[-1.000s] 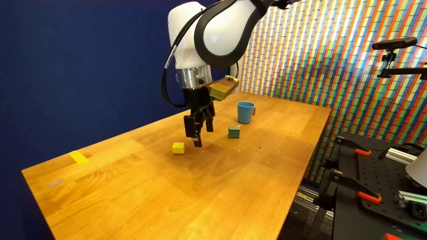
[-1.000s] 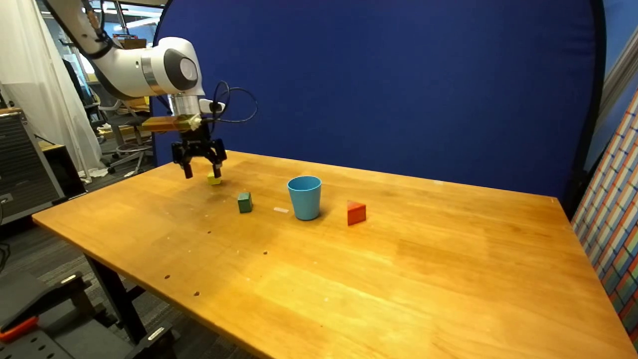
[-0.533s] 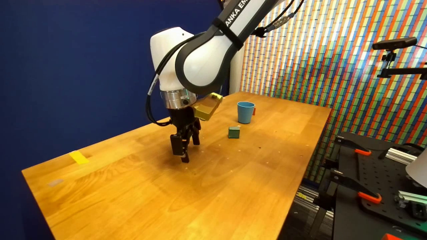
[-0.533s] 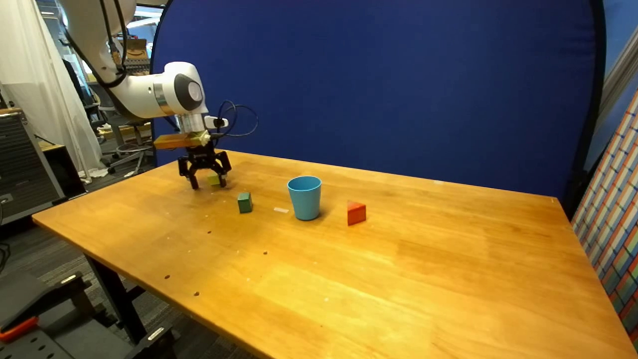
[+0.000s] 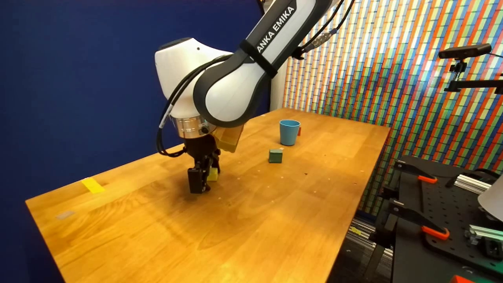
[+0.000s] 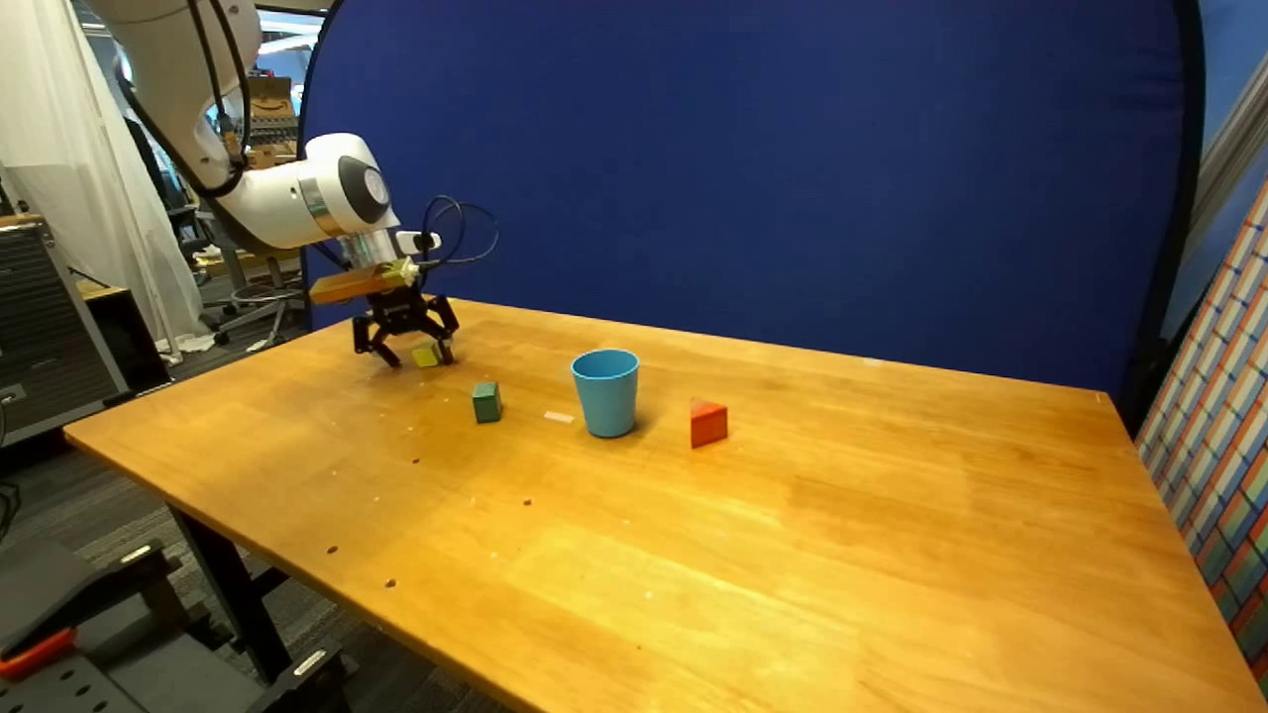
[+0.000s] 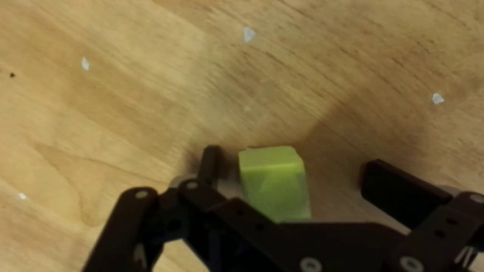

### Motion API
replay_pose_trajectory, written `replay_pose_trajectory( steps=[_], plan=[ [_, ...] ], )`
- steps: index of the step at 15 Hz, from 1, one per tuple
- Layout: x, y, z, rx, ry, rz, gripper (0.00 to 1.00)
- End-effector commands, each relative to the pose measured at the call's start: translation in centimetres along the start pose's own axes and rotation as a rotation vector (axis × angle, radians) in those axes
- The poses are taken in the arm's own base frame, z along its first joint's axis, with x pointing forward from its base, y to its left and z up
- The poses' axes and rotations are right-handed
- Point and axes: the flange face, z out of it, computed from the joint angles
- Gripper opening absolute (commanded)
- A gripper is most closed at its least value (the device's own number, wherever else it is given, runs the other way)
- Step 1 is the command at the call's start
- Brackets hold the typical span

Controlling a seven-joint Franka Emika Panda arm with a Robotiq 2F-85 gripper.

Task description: Put the yellow block inside the light blue cup

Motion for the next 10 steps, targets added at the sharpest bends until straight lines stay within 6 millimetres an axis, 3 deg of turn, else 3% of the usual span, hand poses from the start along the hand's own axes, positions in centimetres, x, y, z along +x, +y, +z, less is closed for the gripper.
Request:
replay_pose_trajectory(
  steps=[1,6,8,10],
  plan=[
    [1.8,0.3,-0.5,-0.033,0.021,-0.023,0.66],
    [0.8,3.0,-1.8,-0.053,-0.022,0.047,0.27],
    [-0.5,5.3,-2.9,-0.063,-0.048,0.109,0.13],
    [-2.0,8.3,-4.6,-0.079,-0.067,0.19,0.17]
  ],
)
